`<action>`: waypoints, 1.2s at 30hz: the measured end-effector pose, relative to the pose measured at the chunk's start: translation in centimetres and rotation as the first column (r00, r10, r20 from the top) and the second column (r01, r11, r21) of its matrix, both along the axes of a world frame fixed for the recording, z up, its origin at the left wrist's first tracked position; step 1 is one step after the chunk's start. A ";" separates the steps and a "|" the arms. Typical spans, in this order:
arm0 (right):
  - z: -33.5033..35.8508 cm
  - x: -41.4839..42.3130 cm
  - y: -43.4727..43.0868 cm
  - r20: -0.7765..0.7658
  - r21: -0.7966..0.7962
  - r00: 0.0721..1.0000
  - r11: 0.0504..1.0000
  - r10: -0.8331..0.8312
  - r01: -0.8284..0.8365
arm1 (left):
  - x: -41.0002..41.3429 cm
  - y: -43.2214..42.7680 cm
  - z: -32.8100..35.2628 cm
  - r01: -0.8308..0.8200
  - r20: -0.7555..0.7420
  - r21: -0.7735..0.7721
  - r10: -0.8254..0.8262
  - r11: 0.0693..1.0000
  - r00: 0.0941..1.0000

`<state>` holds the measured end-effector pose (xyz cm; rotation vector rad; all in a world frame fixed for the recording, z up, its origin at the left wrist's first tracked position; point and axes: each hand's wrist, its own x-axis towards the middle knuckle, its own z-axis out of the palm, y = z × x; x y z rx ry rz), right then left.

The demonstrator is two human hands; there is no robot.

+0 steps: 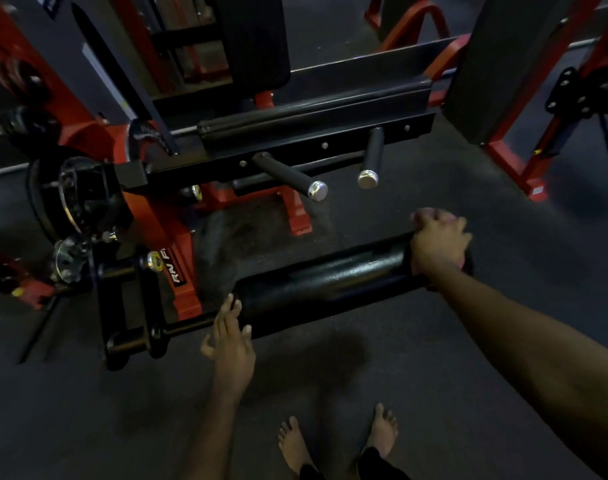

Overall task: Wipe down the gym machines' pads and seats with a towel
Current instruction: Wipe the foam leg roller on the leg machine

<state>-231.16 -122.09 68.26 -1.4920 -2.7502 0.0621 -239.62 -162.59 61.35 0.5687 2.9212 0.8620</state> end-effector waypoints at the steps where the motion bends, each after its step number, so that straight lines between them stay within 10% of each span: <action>1: 0.2 -0.7 0.4 0.023 -0.024 0.995 0.995 -0.096 0.097 | 0.2 0.0 0.1 -0.009 -0.001 -0.009 0.009 1.000 1.000; 11: 1.1 -9.2 -17.9 0.081 -0.083 0.942 0.944 0.325 -0.318 | 1.6 -0.9 0.3 0.050 0.003 -0.001 -0.050 0.999 0.999; 21: -1.0 -5.0 -28.4 -0.231 -0.105 0.790 0.792 0.568 -0.601 | -5.7 -3.0 1.2 0.073 0.217 0.332 -0.151 0.940 0.964; 31: 0.2 -11.2 -27.8 -0.075 -0.077 0.763 0.760 0.641 -0.646 | -8.7 -2.5 2.5 0.190 0.395 0.115 -0.220 0.975 0.892; 36: -0.4 -8.4 -18.4 0.026 -0.018 0.903 0.903 0.430 -0.429 | -10.9 -2.3 2.5 0.232 0.629 0.085 -0.233 0.969 0.742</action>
